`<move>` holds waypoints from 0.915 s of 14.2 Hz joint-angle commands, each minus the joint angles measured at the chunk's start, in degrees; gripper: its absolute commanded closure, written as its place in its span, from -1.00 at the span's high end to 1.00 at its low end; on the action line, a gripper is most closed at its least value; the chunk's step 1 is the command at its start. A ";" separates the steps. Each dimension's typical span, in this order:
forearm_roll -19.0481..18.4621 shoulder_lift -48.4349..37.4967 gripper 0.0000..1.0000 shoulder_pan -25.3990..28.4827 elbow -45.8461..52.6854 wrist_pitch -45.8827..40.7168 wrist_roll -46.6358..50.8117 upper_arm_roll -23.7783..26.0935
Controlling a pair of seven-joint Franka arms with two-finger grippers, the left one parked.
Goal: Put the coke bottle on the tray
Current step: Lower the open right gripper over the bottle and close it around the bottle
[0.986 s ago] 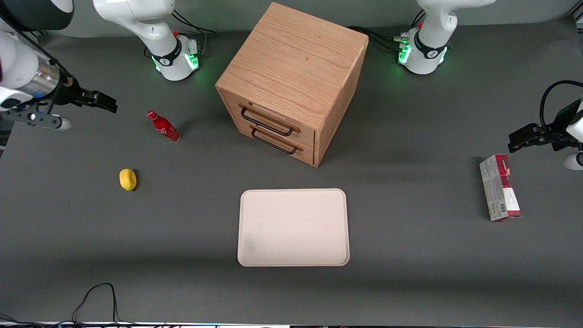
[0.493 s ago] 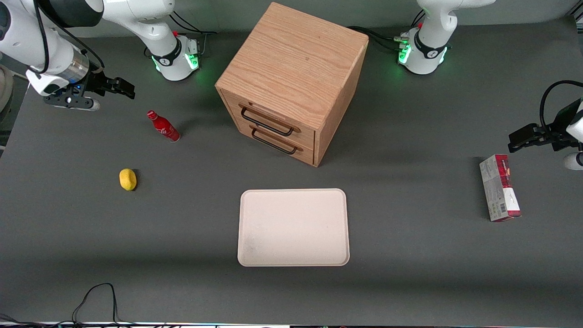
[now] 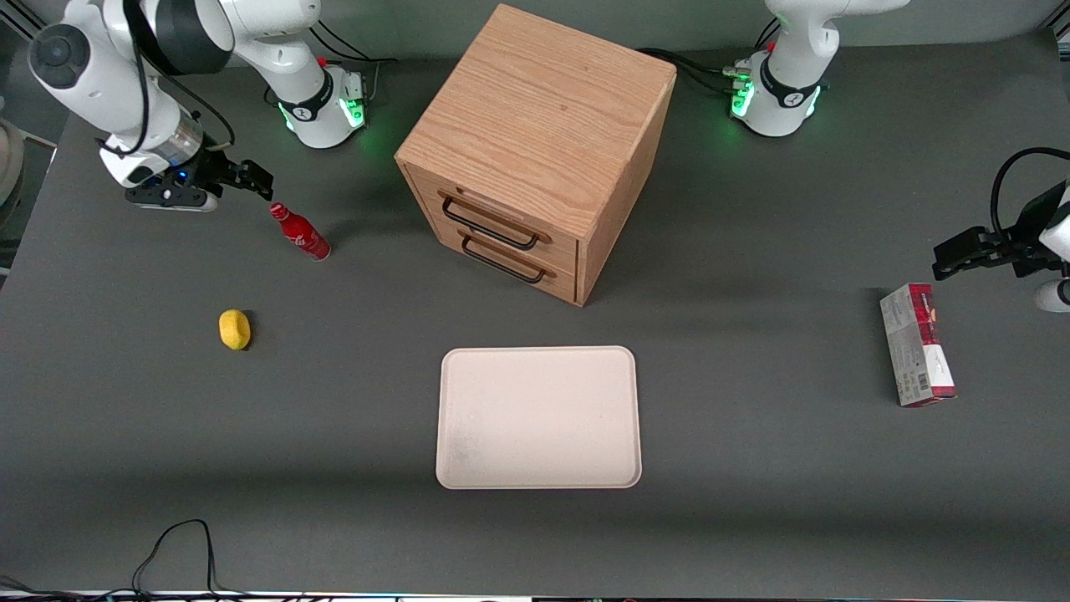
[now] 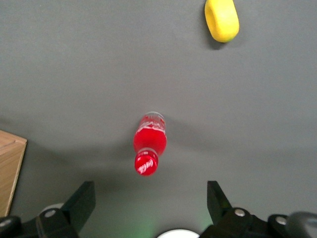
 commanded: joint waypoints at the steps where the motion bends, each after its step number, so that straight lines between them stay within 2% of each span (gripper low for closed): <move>1: 0.75 -0.65 1.00 -0.50 -3.96 3.52 -1.81 0.22; 6: 0.75 1.27 1.00 -0.41 -8.98 12.56 -2.25 0.57; 13: 0.75 3.92 1.00 -0.15 -11.09 18.11 -2.51 0.75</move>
